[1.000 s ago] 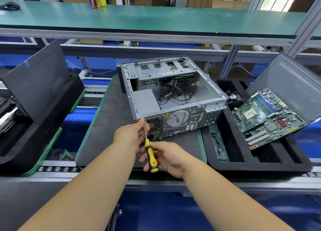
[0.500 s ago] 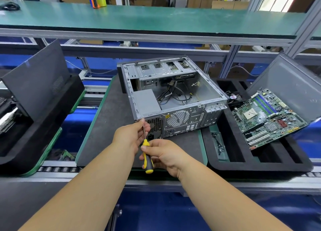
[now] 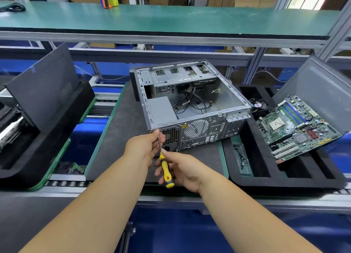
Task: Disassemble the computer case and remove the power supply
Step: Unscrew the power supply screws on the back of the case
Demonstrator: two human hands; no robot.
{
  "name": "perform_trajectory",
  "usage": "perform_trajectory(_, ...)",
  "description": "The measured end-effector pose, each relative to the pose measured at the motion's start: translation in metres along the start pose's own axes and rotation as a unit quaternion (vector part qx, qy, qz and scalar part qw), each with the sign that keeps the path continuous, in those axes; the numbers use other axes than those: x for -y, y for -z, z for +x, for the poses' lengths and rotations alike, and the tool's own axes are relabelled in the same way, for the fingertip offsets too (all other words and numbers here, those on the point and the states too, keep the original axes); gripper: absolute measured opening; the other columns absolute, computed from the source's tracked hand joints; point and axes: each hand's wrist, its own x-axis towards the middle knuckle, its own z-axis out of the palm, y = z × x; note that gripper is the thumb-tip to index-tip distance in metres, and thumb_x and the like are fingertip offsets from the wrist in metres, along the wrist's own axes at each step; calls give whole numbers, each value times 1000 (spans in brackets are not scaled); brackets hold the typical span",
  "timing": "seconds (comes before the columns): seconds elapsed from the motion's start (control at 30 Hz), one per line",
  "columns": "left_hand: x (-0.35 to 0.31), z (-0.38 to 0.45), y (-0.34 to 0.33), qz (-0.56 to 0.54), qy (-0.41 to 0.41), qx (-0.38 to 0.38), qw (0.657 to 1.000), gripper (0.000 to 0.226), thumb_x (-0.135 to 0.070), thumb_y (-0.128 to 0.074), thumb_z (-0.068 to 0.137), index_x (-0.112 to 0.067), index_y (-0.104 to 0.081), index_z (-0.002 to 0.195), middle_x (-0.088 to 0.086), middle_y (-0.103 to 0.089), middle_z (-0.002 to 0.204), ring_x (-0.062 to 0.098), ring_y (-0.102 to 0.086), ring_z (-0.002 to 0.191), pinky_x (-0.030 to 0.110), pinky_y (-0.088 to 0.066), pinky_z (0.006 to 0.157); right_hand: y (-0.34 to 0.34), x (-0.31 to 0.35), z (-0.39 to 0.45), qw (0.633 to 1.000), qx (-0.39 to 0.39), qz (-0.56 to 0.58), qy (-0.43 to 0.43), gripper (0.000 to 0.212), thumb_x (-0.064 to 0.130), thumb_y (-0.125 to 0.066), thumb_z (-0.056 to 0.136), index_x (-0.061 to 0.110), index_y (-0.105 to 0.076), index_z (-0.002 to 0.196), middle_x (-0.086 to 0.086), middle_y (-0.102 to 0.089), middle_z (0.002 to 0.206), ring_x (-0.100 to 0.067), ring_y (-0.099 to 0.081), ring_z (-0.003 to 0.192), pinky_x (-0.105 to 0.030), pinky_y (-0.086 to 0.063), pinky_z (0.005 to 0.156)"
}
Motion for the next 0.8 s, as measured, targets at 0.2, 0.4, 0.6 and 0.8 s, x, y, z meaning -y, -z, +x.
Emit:
perform_trajectory(0.2,1,-1,-1,-16,-6,-7,1000,11,-16,-65,92,-6,-67,90,0,-74,68,6,-70,61,16,-51,48,9,7,-13,1000,17,3,12,20,18,-50,102,8,-63,112,-7,-74,89,-21,-72,70,-26,-55,56)
perform_trajectory(0.4,-1,-5,-1,-19,-11,3,1000,12,-14,-62,93,-4,-66,91,1,-73,66,6,-70,58,15,-51,49,0,5,-7,999,-15,-22,33,6,22,-65,94,16,-64,92,-1,-73,79,-20,-70,64,-24,-51,58)
perform_trajectory(0.6,-3,-8,-2,-6,-8,-4,1000,13,-16,-65,91,-4,-67,88,1,-73,66,7,-70,59,16,-52,49,-4,0,0,997,-49,-46,47,15,30,-76,82,21,-65,83,-1,-72,75,-12,-63,62,-19,-44,49)
perform_trajectory(0.8,-3,-10,-5,-8,-7,-23,1000,12,-16,-65,91,-5,-67,91,1,-72,71,6,-69,58,16,-51,47,-6,-4,3,994,-76,-59,54,33,42,-81,65,23,-62,84,6,-62,68,-15,-57,72,-31,-47,65)
